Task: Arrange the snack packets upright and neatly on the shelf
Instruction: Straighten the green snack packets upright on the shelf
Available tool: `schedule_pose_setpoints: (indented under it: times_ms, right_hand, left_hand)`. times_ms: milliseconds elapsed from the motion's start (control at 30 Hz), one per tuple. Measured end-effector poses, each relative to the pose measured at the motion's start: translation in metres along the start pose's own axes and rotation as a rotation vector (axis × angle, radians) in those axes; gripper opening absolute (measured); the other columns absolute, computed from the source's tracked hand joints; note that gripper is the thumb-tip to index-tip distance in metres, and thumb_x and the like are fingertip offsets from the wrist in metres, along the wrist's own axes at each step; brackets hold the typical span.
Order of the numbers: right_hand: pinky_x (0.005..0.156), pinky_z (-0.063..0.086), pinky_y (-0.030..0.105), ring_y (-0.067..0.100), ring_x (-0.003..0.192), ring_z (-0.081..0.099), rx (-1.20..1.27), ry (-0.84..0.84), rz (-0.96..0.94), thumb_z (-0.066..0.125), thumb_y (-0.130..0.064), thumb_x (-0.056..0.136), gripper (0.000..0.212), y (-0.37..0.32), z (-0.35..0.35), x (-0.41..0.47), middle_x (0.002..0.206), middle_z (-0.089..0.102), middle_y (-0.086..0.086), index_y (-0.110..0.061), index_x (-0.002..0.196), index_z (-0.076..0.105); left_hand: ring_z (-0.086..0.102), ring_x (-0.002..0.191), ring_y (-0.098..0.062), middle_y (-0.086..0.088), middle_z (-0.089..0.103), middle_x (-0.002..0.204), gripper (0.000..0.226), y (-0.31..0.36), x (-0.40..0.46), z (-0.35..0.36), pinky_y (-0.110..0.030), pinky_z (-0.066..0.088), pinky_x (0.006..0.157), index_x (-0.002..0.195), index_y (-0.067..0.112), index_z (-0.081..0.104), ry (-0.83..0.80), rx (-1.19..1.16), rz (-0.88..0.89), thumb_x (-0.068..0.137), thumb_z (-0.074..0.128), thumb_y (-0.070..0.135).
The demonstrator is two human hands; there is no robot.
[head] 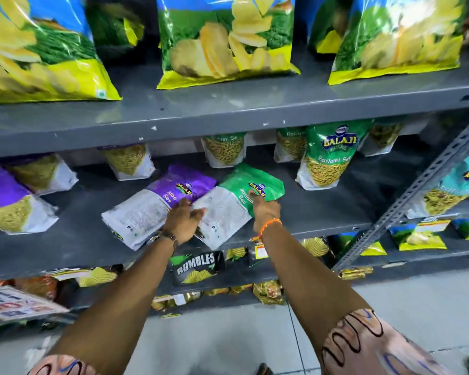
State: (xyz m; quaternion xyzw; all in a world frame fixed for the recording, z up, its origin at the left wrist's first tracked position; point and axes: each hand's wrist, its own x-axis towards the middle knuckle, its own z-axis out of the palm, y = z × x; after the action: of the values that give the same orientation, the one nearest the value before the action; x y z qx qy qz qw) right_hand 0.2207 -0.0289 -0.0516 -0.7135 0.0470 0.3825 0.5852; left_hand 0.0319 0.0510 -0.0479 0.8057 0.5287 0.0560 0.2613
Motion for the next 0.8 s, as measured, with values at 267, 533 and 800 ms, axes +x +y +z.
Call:
schedule_pose_setpoints:
  times_ms: [267, 533, 800]
  right_hand:
    - [0.082, 0.049, 0.037, 0.028, 0.115, 0.054, 0.226, -0.207, 0.11, 0.082, -0.011, 0.076, 0.083, -0.031, -0.009, 0.001, 0.135, 0.051, 0.01, -0.01, 0.143, 0.032]
    - [0.096, 0.053, 0.047, 0.029, 0.103, 0.066, 0.247, -0.45, -0.249, 0.07, 0.016, 0.075, 0.048, -0.086, -0.018, 0.003, 0.102, 0.072, 0.015, 0.004, 0.12, 0.059]
    - [0.081, 0.062, 0.031, 0.024, 0.094, 0.068, 0.052, -0.662, -0.449, 0.063, 0.031, 0.07, 0.052, -0.092, -0.03, 0.01, 0.105, 0.069, 0.013, -0.004, 0.107, 0.057]
  left_hand:
    - [0.063, 0.107, -0.018, -0.005, 0.063, 0.117, 0.061, -0.003, 0.002, 0.003, -0.039, 0.053, 0.098, 0.12, 0.006, 0.04, -0.235, -0.523, -0.069, 0.08, 0.08, 0.03]
    - [0.066, 0.105, -0.026, -0.006, 0.068, 0.111, 0.08, 0.038, 0.007, 0.022, -0.041, 0.054, 0.095, 0.122, 0.011, 0.045, 0.04, -0.658, 0.055, 0.059, 0.094, 0.014]
    - [0.059, 0.123, -0.033, -0.018, 0.061, 0.133, 0.08, 0.061, 0.004, 0.041, -0.045, 0.047, 0.107, 0.131, 0.004, 0.052, 0.212, -0.611, -0.058, 0.062, 0.091, 0.015]
